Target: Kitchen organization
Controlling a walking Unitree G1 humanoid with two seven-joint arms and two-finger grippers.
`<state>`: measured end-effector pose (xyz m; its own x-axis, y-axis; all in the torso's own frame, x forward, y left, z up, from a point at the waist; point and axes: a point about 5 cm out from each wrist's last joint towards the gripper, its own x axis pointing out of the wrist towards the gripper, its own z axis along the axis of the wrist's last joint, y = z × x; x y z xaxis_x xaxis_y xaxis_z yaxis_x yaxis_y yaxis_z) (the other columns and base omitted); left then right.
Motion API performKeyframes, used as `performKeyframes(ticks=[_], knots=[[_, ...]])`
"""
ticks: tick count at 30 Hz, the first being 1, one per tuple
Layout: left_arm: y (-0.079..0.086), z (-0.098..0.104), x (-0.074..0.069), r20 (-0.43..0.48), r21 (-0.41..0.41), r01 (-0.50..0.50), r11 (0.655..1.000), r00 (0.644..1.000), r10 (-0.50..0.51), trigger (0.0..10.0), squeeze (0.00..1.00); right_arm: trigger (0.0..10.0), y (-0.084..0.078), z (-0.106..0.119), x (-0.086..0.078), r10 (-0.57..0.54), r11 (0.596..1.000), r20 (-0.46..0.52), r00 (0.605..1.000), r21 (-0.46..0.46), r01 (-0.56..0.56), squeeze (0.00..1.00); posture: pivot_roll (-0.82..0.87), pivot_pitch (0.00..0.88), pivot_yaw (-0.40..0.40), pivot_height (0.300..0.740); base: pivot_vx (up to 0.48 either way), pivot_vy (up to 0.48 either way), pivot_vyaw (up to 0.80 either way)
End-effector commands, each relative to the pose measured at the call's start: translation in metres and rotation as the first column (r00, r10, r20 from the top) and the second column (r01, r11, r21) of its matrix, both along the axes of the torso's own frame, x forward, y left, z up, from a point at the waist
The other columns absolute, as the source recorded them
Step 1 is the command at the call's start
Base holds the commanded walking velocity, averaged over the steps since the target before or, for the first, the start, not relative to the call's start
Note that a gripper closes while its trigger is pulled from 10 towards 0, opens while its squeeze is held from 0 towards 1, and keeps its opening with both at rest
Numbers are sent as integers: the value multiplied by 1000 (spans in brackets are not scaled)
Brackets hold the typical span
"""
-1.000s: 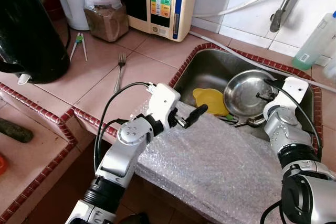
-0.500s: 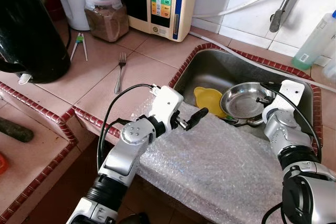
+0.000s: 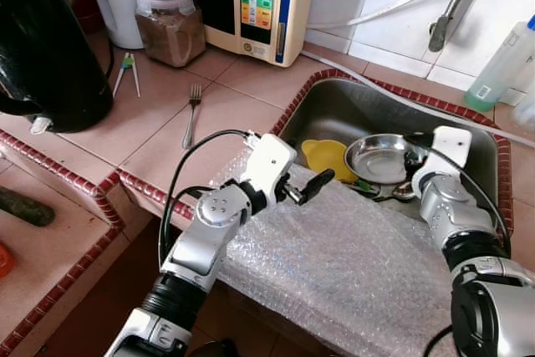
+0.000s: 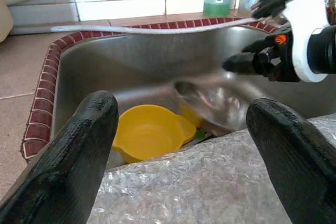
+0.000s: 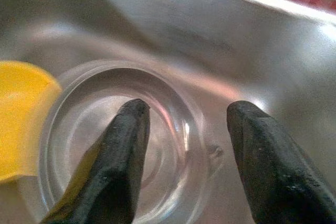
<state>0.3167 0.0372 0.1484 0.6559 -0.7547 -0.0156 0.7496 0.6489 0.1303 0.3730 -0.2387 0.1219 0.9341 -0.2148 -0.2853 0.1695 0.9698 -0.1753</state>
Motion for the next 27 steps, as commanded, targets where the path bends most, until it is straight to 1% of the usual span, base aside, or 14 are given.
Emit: performKeyframes(ticks=[1, 3, 8, 10, 11, 13, 14, 15, 27], knots=[[-3, 3, 1, 18, 16, 9, 1000, 1000, -10, 10000, 1000, 10000, 2, 2, 0, 54, 997, 12, 998, -63, -53, 1000, -67, 85, -39, 740, 0, 0, 0], [-4, 4, 2, 19, 17, 9, 1000, 1000, -9, 10000, 1000, 10000, 4, 3, 1, 66, 996, 20, 998, -64, -64, 1000, -66, 85, -38, 740, 0, 0, 0], [-5, 4, 2, 23, 16, 6, 1000, 1000, -7, 10000, 1000, 10000, 3, 4, 1, 80, 992, 27, 996, -95, -77, 1000, -67, 86, -37, 740, 0, 0, 0], [-3, 5, 3, 32, 16, -17, 1000, 999, 17, 10000, 1000, 10000, 2, 6, 1, 84, 992, 44, 996, -97, -79, 1000, -67, 86, -38, 740, 0, 0, 0], [0, 7, 7, 49, 17, -61, 998, 997, 61, 10000, 1000, 10000, 2, 9, 1, 88, 993, 69, 994, -89, -82, 1000, -68, 88, -38, 740, 0, 0, 0], [0, 7, 8, 53, 17, -71, 997, 996, 70, 10000, 1000, 10000, 2, 10, 1, 88, 993, 74, 993, -86, -82, 1000, -68, 88, -38, 740, 0, 0, 0], [11, 12, 19, 69, 0, -188, 982, 980, 188, 10000, 1000, 10000, 10, 18, 4, 120, 993, 150, 981, -20, -119, 1000, -68, 92, -38, 740, 0, 0, 0], [17, 14, 23, 72, -8, -238, 971, 969, 238, 10000, 1000, 10000, 15, 23, 6, 138, 990, 188, 972, 16, -143, 1000, -68, 92, -38, 740, 0, 0, 0], [17, 14, 23, 72, -8, -238, 971, 969, 238, 10000, 1000, 10000, 15, 23, 6, 138, 990, 188, 972, 16, -143, 1000, -68, 92, -38, 740, 0, 0, 0]])
